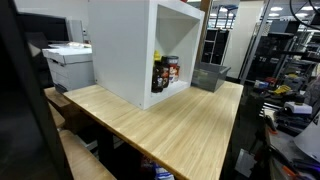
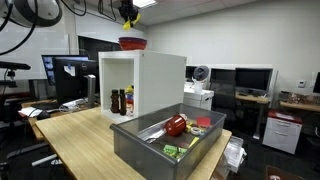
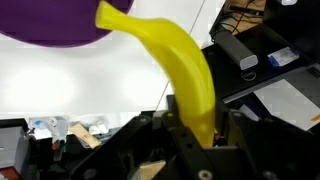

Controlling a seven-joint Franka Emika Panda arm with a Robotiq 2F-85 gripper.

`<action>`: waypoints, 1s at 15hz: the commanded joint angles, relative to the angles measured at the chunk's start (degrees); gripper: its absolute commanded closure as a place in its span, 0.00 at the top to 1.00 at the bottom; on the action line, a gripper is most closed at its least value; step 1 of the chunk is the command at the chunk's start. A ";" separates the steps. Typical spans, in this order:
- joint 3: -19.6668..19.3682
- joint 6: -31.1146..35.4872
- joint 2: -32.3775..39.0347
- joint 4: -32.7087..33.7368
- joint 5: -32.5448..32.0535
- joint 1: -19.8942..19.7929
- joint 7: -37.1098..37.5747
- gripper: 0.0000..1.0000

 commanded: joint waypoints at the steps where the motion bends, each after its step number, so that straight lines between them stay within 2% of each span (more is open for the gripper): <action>1: 0.99 -1.69 -0.82 -1.30 2.25 -1.76 2.14 0.12; 15: 1.66 -2.81 0.12 -1.52 6.27 -6.54 6.29 0.12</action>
